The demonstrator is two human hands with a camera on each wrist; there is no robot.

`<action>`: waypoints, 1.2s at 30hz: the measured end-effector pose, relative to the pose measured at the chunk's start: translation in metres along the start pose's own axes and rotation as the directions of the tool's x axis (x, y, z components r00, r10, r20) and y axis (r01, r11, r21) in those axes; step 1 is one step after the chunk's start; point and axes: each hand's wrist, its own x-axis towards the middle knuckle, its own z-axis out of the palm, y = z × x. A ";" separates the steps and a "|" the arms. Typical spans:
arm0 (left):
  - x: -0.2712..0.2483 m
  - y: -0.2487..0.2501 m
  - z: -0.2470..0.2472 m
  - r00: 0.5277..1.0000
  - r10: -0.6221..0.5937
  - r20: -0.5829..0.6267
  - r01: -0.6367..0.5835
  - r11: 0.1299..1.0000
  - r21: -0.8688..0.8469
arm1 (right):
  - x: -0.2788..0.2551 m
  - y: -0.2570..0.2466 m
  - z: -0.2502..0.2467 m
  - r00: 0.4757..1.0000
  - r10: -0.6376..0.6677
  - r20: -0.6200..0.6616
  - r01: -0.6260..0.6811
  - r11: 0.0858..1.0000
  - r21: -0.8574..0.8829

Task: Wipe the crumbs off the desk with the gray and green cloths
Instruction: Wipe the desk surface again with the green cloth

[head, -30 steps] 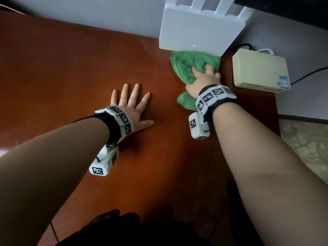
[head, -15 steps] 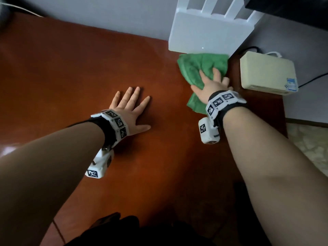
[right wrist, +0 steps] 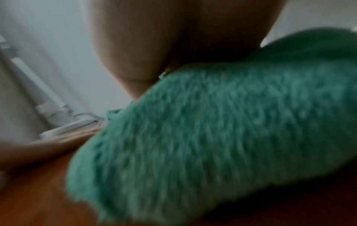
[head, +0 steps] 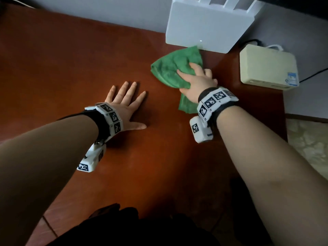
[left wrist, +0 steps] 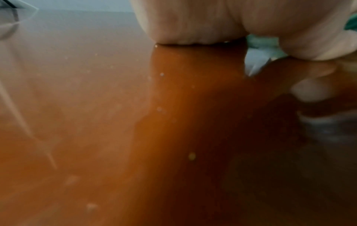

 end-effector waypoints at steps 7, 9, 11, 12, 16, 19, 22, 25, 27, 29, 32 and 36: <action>0.002 -0.002 0.001 1.000 0.009 -0.010 -0.009 1.000 0.008 | -0.037 0.035 -0.007 0.976 -0.180 0.121 0.179 0.984 0.017; 0.001 -0.001 0.000 1.000 0.011 0.009 -0.012 1.000 0.017 | -0.023 0.033 -0.009 1.000 0.002 -0.023 0.000 0.996 0.086; 0.002 -0.002 -0.001 1.000 0.005 0.020 -0.006 1.000 0.019 | -0.012 0.019 -0.003 0.990 0.126 -0.057 -0.119 0.986 0.119; 0.002 -0.002 -0.001 1.000 0.006 0.019 -0.006 1.000 0.016 | -0.012 0.012 0.001 0.990 0.134 -0.039 -0.130 0.987 0.096; 0.002 -0.001 -0.001 1.000 0.015 -0.007 -0.016 1.000 -0.002 | -0.052 0.007 0.013 0.995 -0.082 0.053 0.081 0.997 0.020; 0.001 -0.002 0.000 1.000 0.014 -0.010 -0.014 1.000 -0.005 | -0.083 0.026 0.009 0.939 -0.271 0.213 0.282 0.959 -0.021; 0.001 -0.001 0.000 1.000 0.011 -0.003 -0.011 1.000 0.014 | -0.081 0.055 -0.003 0.990 -0.084 0.112 0.084 0.996 0.005; 0.001 -0.002 0.001 1.000 0.005 -0.001 -0.005 1.000 0.006 | -0.072 0.075 0.004 0.946 0.322 -0.031 -0.318 0.943 0.093; 0.001 -0.002 0.002 1.000 0.010 -0.008 -0.010 1.000 0.003 | -0.077 0.069 0.017 0.913 0.407 0.020 -0.407 0.912 0.043; 0.001 -0.002 0.003 1.000 0.009 -0.017 -0.009 1.000 0.004 | -0.093 0.055 0.026 0.937 0.347 0.051 -0.347 0.938 0.004; 0.002 -0.002 0.003 0.999 0.018 -0.029 -0.019 1.000 -0.009 | -0.131 0.035 0.034 0.981 0.121 0.152 -0.115 0.992 -0.044; 0.004 -0.003 0.004 0.999 0.017 -0.043 -0.017 1.000 0.003 | -0.133 0.031 0.020 0.968 0.018 0.252 -0.024 0.999 0.022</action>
